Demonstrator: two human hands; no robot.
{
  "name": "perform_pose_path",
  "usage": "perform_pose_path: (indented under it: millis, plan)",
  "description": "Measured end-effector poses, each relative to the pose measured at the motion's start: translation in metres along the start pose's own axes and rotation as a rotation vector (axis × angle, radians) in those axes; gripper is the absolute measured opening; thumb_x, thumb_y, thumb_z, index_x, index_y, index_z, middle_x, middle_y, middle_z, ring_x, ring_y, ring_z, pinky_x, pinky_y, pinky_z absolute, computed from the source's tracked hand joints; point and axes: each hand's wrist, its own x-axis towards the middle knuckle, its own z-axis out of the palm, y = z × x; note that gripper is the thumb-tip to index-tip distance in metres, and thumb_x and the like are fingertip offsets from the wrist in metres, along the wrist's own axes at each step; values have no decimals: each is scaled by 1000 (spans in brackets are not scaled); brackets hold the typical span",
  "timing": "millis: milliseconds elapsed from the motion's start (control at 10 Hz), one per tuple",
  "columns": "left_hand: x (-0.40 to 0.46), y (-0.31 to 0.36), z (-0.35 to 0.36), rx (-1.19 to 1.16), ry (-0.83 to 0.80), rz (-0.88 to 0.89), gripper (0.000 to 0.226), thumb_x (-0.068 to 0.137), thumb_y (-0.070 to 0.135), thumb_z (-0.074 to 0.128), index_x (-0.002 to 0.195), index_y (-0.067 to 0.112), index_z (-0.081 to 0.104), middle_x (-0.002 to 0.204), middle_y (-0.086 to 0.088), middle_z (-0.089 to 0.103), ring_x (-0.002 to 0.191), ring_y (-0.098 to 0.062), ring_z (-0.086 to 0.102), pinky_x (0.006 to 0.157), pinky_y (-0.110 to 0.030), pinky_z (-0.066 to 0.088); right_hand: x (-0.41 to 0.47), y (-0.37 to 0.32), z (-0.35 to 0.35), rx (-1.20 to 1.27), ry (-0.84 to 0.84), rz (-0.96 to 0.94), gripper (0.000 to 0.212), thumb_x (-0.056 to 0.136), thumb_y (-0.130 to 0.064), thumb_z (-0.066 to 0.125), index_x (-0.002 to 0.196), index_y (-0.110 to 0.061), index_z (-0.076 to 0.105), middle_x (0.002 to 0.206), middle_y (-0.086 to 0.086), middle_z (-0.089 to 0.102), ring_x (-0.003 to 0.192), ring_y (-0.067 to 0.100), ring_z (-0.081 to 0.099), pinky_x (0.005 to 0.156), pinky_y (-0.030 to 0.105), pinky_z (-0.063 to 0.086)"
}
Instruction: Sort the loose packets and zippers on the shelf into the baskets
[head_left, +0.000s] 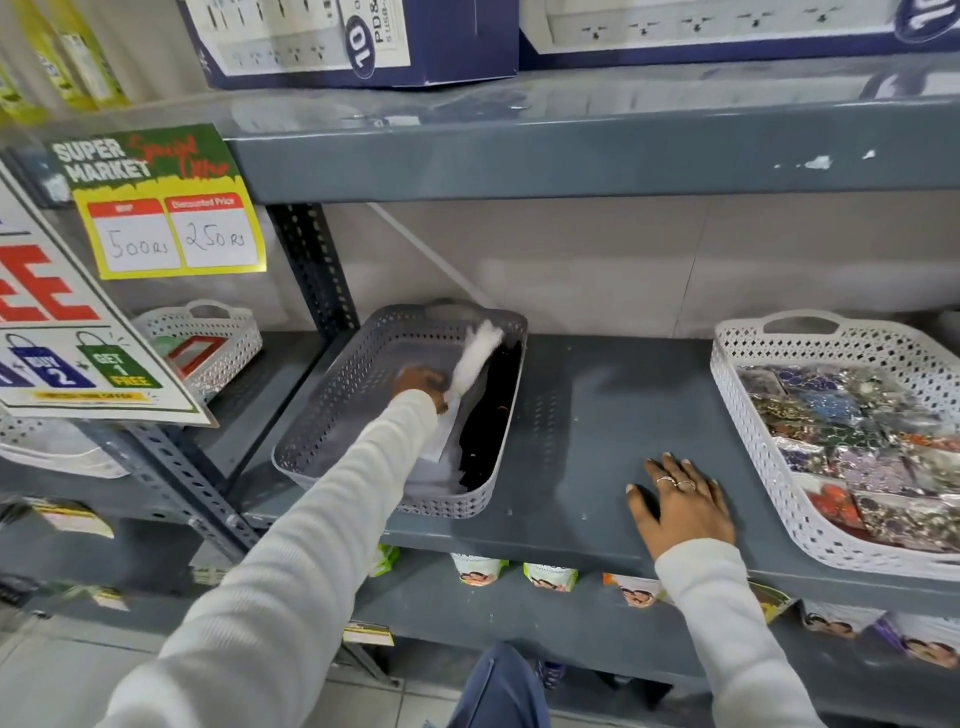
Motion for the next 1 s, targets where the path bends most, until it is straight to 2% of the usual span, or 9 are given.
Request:
perform_pose_path:
  millis: [100,200,300,500,600,700,800,900,1000]
  plan:
    - [-6,5,-2,219,-52,69,34,91,16,55,125,11,59,132,-7,57,120,-26,53,104,-33,40,1,1,0,-1,2,2,51,93,-42,41,140,-22,42,154,-2,34,145,18,24,121,38,13]
    - [-11,11,-3,238,-15,66,33,92,14,52,124,12,59,131,-8,58,120,-27,53,103,-33,42,1,1,1,8,7,7,53,92,-45,36,140,-22,43,154,-1,35,145,18,25,121,38,13]
    - [-10,6,2,269,15,55,27,92,15,54,115,7,65,122,-12,64,112,-30,58,96,-32,46,1,1,2,10,3,10,51,93,-43,41,140,-23,43,154,-2,34,146,18,24,122,38,12]
    - [-8,10,5,180,12,-10,29,91,14,57,116,1,63,122,-15,63,113,-30,58,92,-30,44,1,0,1,8,23,14,50,93,-41,43,139,-22,44,154,-1,35,145,18,25,122,38,12]
    - [-10,13,5,189,-40,3,27,91,16,54,111,1,64,119,-16,64,110,-30,60,92,-32,45,1,0,1,14,30,13,50,93,-41,43,139,-22,45,154,0,35,145,19,25,122,38,12]
    - [-10,11,3,195,-95,30,25,89,15,57,110,5,66,116,-14,66,103,-27,62,82,-27,45,1,-1,0,21,21,15,50,93,-41,43,139,-22,45,154,0,35,145,19,25,122,38,12]
    - [-9,9,3,183,-112,23,26,89,15,59,112,4,65,116,-14,66,99,-28,63,84,-28,46,0,-1,0,11,21,7,50,93,-41,43,139,-22,44,154,0,34,145,18,24,122,38,11]
    - [-12,14,2,198,-96,12,30,91,22,55,113,2,63,117,-15,65,106,-31,60,88,-33,45,0,-2,-3,27,16,17,50,93,-41,43,140,-22,44,154,-1,34,146,18,24,122,38,11]
    - [-16,16,3,205,-59,45,34,92,29,51,114,4,60,116,-15,64,104,-32,60,84,-33,45,-2,-2,-1,11,13,11,51,93,-42,42,140,-23,42,155,-2,33,146,17,23,122,37,11]
